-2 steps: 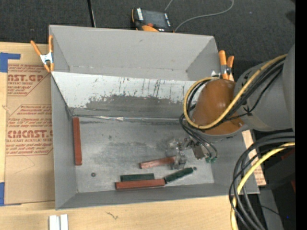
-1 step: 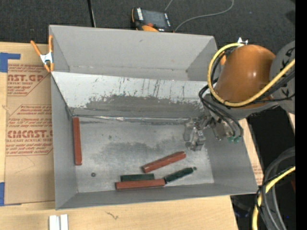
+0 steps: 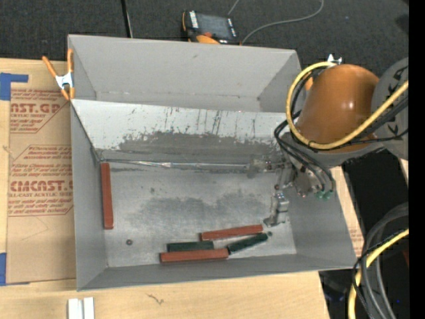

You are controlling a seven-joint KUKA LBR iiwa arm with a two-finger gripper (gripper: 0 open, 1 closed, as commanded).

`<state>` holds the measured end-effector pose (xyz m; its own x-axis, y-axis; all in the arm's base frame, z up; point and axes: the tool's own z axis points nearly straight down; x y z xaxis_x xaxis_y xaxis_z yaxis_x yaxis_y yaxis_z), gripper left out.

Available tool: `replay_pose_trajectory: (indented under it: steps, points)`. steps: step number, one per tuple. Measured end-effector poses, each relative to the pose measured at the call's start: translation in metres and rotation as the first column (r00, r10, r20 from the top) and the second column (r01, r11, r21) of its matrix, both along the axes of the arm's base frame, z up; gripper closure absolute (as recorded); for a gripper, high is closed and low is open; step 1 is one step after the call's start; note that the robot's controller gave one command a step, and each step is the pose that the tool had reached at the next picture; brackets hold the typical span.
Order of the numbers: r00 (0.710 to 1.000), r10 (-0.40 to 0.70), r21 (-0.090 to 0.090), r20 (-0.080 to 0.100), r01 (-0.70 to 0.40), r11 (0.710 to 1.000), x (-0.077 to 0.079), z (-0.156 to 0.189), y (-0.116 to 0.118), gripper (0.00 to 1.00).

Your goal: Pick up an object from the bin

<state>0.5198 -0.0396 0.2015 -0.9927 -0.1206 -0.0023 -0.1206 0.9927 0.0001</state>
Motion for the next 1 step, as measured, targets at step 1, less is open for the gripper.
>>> replay_pose_trajectory:
  steps: [1]
  points:
    - [0.965, 0.261, -0.003, 0.011, -0.261, 0.965, -0.0327, -0.1315, -0.0092, 0.00]
